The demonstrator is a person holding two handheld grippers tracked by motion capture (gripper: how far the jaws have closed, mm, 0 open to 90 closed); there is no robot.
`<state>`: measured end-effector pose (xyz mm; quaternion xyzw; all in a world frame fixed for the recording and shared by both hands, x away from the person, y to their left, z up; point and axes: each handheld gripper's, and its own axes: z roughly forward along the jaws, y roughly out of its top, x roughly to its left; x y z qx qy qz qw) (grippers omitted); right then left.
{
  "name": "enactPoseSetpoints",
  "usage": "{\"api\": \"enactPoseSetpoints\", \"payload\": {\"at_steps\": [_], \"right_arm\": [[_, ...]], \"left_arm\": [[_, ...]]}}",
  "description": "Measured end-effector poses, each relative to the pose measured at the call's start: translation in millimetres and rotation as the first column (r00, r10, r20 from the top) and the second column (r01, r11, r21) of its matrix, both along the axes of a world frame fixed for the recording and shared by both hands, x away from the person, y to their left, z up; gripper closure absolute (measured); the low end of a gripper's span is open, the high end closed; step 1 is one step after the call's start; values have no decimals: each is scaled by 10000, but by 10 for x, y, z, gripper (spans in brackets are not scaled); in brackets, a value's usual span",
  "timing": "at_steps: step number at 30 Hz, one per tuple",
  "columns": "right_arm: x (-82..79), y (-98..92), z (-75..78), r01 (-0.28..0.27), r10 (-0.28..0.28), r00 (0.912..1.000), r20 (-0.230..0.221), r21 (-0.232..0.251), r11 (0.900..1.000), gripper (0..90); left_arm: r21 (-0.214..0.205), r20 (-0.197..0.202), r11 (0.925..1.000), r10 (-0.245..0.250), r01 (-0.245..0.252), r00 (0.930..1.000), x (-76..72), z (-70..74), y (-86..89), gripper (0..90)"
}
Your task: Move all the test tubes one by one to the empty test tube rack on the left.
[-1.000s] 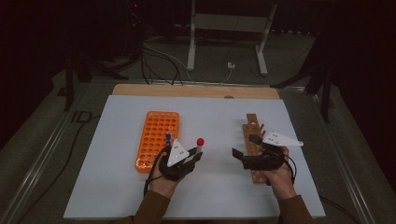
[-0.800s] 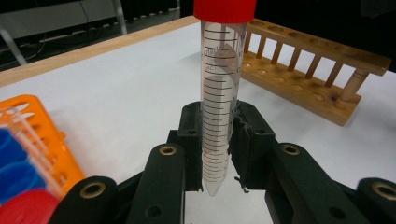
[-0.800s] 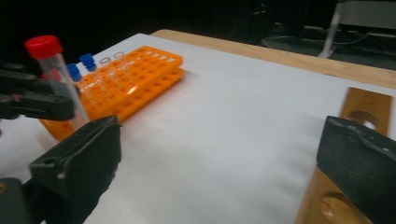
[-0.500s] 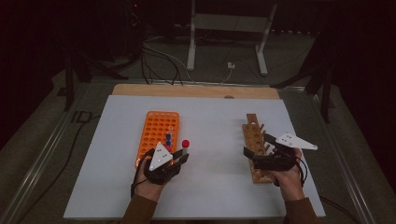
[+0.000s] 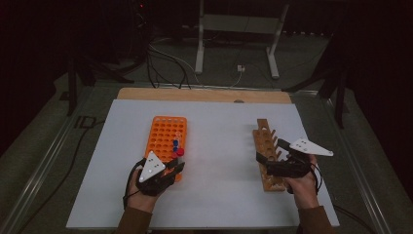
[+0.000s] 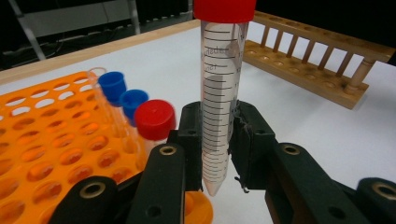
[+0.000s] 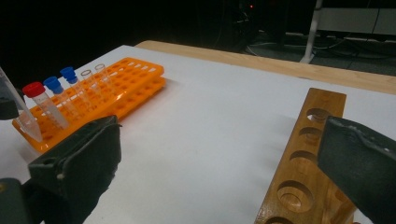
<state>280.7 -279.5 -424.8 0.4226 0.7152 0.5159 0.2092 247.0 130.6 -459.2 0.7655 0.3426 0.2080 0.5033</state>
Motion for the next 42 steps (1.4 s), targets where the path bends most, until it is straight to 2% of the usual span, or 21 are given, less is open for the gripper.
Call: {"api": "enactPoseSetpoints", "payload": {"at_steps": [10, 12, 16, 20, 23, 27, 30, 36, 39, 42], "right_arm": [[-11, -8, -17, 28, -28, 10000, -28, -46, 10000, 0], [-12, -2, -15, -3, 3, 10000, -31, -76, 10000, 0], [-16, -4, -13, -24, 24, 10000, 26, -108, 9999, 0], [-18, -8, -17, -10, 10, 10000, -18, -84, 10000, 0], [-15, -7, -28, -6, 6, 10000, -49, -95, 10000, 0], [-13, -1, -41, 12, -13, 9999, -129, -52, 10000, 0], [-18, 2, -44, -14, 13, 10000, -97, -87, 10000, 0], [-30, -14, -49, 3, -4, 9999, -128, -62, 10000, 0], [-42, -30, -47, 17, -17, 9999, -149, -36, 10000, 0], [-47, -45, -57, 29, -30, 9999, -143, -42, 10000, 0]], "left_arm": [[158, -87, 9995, 267, -265, 9996, 0, -69, 96, 754], [-11, -78, 9995, 306, -306, 9995, -12, -84, 109, 754], [-48, -41, 9992, 384, -385, 9993, -23, -91, 128, 754], [-127, 35, 9989, 443, -443, 9990, -16, -105, 121, 754], [-73, 148, 9991, 425, -424, 9990, -5, -117, 100, 754], [45, 89, 9992, 390, -391, 9992, 23, -152, 75, 754], [283, -54, 9989, 379, -377, 9993, 28, -175, 66, 754], [843, -694, 9956, 468, -409, 9965, 45, -289, 82, 755], [1301, -812, 9908, 491, -382, 9955, 52, -324, 47, 755], [1510, -883, 9878, 514, -377, 9948, 60, -342, 21, 756]]}}
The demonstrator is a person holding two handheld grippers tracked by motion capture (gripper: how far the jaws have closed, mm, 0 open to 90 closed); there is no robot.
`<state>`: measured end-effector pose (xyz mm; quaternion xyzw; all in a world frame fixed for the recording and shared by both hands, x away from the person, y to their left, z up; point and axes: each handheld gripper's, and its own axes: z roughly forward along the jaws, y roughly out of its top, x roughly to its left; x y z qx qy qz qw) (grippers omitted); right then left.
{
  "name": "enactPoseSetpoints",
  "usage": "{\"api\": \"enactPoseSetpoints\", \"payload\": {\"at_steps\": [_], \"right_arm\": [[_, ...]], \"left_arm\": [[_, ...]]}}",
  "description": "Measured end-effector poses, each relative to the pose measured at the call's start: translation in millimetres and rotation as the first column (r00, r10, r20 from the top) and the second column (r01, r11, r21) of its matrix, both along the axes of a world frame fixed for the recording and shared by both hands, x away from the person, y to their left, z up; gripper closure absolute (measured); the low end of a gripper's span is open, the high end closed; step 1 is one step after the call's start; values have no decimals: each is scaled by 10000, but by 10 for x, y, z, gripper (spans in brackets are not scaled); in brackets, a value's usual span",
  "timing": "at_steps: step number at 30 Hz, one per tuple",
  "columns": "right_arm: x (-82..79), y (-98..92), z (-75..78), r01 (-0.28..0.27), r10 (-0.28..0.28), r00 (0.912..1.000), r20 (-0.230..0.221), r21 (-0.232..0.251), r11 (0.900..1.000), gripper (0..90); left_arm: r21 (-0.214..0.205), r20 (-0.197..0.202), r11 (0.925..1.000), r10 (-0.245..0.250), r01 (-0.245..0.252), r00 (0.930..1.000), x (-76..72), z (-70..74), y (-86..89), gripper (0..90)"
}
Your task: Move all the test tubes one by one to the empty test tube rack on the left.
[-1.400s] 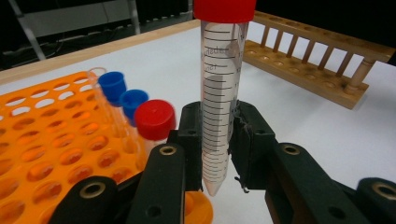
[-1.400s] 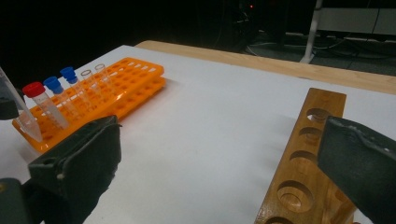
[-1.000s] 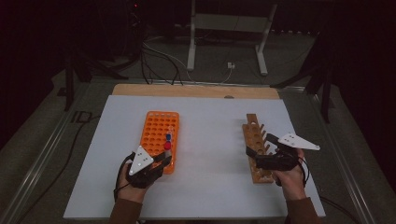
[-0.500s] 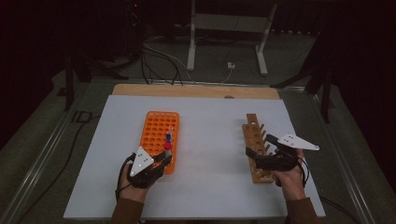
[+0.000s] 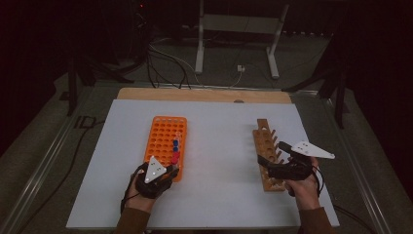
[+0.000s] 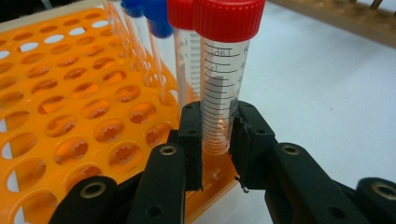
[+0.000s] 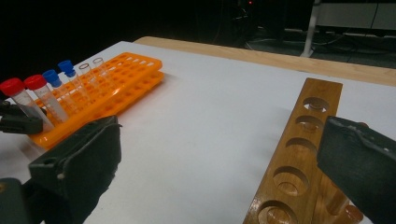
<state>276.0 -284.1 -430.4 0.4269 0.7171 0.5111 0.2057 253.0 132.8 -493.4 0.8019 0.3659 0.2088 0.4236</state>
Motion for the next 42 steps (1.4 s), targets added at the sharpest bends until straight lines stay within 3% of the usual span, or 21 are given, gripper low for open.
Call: {"api": "enactPoseSetpoints", "payload": {"at_steps": [10, 13, 18, 25, 29, 32, 37, 42], "right_arm": [[-52, 38, -57, -21, 24, 9999, 111, -250, 9997, 0], [-68, 58, -80, -12, 20, 9998, 222, -376, 9993, 0], [-98, 55, -105, 106, -81, 9989, 468, -532, 9985, 0], [-137, 21, -131, 332, -299, 9968, 741, -428, 9985, 0], [-154, 10, -151, 394, -355, 9958, 848, -453, 9982, 0], [-160, 6, -174, 428, -384, 9953, 892, -475, 9980, 0], [-180, 23, -224, 448, -394, 9952, 899, -591, 9972, 0], [-196, 41, -249, 402, -349, 9952, 910, -566, 9976, 0]], "left_arm": [[-64, -85, 10000, -32, 32, 10000, -8, -6, 19, 746], [-54, -109, 10000, 0, 0, 9999, -14, 4, 32, 680], [-757, 281, 9970, -161, 182, 9995, -51, 144, 135, 594], [-1810, 1013, 9832, -45, 229, 9948, -134, 362, 320, 469], [-2511, 1309, 9674, 676, -329, 9891, -137, 424, 443, 376], [-2810, 1462, 9564, 1247, -796, 9814, -133, 459, 513, 321], [-2926, 1671, 9442, 2061, -1511, 9641, -137, 502, 594, 189], [-2944, 1723, 9344, 2584, -2006, 9505, -140, 504, 661, 132]]}}
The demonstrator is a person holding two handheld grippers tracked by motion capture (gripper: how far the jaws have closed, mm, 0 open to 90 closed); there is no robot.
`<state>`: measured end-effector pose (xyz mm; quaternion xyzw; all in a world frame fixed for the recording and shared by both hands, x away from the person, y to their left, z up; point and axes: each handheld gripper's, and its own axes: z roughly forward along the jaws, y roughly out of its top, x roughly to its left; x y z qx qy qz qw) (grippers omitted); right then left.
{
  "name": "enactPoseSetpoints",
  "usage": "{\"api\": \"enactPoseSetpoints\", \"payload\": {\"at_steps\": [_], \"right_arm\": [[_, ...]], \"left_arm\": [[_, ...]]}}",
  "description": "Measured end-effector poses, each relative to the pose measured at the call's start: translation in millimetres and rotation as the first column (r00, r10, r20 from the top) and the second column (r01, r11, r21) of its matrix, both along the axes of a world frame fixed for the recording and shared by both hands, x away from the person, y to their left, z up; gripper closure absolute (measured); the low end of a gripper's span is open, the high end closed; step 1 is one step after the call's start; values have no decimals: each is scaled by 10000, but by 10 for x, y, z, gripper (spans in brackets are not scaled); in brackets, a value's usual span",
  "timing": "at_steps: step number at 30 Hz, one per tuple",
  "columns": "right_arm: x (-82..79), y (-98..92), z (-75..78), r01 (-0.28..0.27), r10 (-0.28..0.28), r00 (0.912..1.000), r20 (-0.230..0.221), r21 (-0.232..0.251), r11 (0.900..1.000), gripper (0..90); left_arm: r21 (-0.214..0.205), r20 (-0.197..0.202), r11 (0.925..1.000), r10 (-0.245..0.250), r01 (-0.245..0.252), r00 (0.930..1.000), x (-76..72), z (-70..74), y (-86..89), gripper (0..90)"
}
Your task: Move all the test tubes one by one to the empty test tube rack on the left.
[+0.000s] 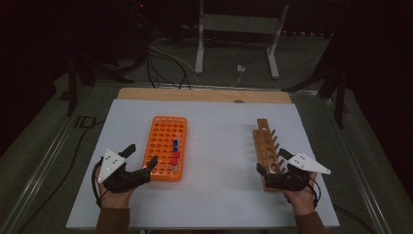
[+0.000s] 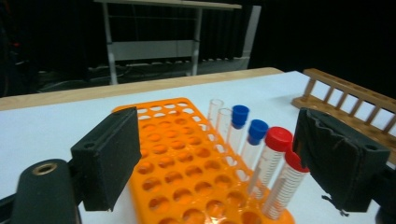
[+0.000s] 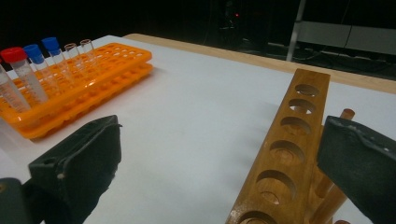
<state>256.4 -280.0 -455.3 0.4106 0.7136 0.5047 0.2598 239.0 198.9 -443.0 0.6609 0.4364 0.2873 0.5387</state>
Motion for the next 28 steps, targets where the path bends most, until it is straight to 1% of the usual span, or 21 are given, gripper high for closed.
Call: {"api": "enactPoseSetpoints", "payload": {"at_steps": [1, 3, 5, 7, 11, 19, 22, 28], "right_arm": [[-4, 4, -2, 4, -4, 10000, 2, 0, 10000, 0], [-9, 9, -8, 9, -9, 10000, 40, -27, 10000, 0], [-12, 8, -9, 8, -8, 10000, 55, 5, 10000, 0], [-16, 4, -13, 17, -17, 10000, 90, 10, 10000, 0], [-8, -13, -23, 98, -98, 9999, 45, 79, 9999, 0], [3, -30, -32, 130, -130, 9999, 47, 107, 9999, 0], [6, -32, -40, 159, -159, 9999, -63, 111, 9998, 0], [17, -41, -42, 243, -240, 9995, -195, 124, 9996, 0]], "left_arm": [[30, -21, 10000, 94, -93, 10000, 1, -2, 9, 101], [64, -46, 9997, 253, -253, 9997, -1, -7, 27, 79], [88, -110, 9994, 341, -340, 9994, -1, -11, 46, 24], [124, -174, 9991, 403, -400, 9990, 4, -20, 62, 10], [254, -313, 9989, 400, -392, 9987, 17, -42, 87, 5], [352, -482, 9989, 310, -294, 9984, 39, -81, 95, 5], [368, -552, 9991, 252, -232, 9982, 39, -90, 89, 5], [444, -854, 9989, 168, -130, 9962, 61, -137, 54, 5]]}}
